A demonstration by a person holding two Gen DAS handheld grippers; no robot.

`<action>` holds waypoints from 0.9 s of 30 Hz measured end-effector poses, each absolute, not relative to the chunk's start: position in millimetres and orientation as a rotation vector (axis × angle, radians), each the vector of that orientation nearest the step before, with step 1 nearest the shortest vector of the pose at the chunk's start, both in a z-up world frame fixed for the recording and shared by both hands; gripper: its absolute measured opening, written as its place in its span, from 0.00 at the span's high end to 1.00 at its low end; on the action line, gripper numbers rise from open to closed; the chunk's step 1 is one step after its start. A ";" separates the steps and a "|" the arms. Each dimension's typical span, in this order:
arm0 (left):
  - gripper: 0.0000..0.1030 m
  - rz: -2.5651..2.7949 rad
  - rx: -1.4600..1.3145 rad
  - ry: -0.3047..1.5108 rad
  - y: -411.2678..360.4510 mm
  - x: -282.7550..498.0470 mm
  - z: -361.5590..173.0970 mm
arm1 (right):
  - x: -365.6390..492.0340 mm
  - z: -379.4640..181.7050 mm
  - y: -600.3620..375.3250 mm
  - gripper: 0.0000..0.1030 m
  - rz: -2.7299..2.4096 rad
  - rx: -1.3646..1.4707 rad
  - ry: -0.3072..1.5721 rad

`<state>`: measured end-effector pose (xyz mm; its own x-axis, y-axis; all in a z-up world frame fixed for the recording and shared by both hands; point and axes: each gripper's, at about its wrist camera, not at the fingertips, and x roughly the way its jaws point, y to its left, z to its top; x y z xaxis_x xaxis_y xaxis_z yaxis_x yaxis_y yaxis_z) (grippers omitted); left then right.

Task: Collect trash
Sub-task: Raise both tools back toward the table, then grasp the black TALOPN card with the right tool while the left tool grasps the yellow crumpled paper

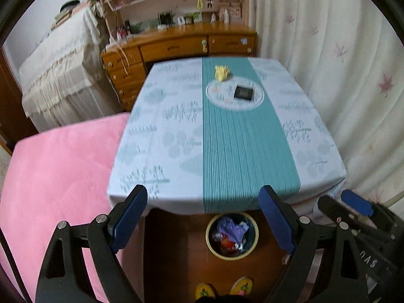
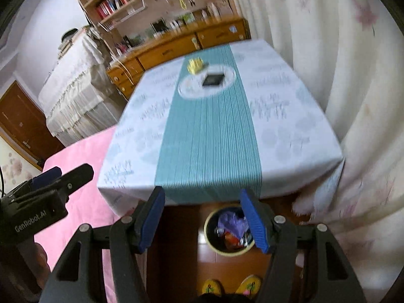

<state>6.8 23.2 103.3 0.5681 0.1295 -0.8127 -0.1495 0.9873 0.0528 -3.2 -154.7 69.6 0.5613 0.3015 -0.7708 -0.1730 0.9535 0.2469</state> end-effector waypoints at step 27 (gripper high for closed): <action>0.13 -0.139 0.182 0.960 69.9 286.9 108.5 | 256.7 84.5 -116.9 0.37 0.137 0.198 0.898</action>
<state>286.9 69.9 108.5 0.5661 -0.0370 -0.8235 0.1984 0.9757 0.0925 256.7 -116.9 84.5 0.6162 0.2013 -0.7614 -0.0356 0.9729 0.2284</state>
